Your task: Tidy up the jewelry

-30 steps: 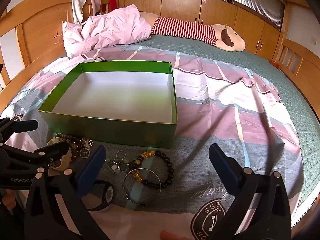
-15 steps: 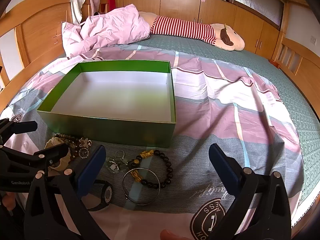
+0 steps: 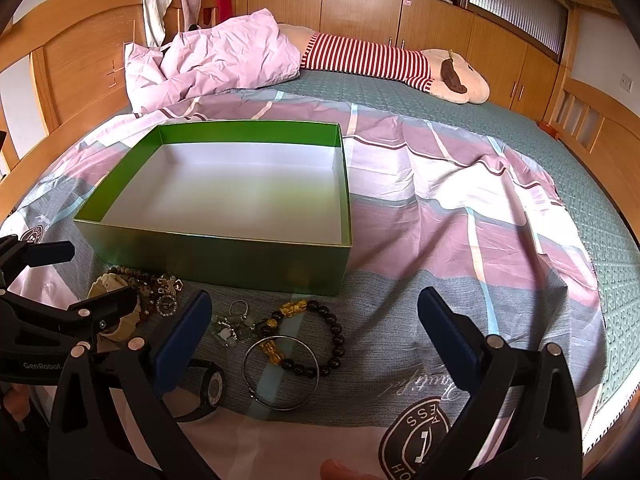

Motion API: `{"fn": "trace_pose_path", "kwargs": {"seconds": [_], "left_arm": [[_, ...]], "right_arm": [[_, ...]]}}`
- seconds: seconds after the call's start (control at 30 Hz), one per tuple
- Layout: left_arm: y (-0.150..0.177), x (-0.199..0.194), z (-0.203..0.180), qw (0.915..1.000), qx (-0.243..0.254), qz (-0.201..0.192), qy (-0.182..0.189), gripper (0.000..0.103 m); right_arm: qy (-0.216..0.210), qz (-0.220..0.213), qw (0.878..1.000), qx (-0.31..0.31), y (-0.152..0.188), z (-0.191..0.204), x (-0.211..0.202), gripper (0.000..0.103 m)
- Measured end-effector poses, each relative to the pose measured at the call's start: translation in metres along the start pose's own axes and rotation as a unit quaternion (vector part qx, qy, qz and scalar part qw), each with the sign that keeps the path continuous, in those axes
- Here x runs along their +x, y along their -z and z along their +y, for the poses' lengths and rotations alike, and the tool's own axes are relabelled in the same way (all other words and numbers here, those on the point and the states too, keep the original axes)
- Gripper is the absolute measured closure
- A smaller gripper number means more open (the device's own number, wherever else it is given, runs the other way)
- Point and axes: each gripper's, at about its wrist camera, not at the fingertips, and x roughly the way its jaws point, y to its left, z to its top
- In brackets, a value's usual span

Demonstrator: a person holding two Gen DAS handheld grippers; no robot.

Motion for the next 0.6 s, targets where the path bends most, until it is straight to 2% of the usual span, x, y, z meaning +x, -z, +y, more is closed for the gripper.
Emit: {"fn": "trace_pose_path", "kwargs": {"seconds": [0.6], "left_arm": [[-0.0001,0.0007,-0.0008,1.0000,0.003,0.003,-0.001,0.004]], "right_arm": [[0.001,0.000,1.000,0.000,-0.0003,-0.0009,0.0008,0.003]]}}
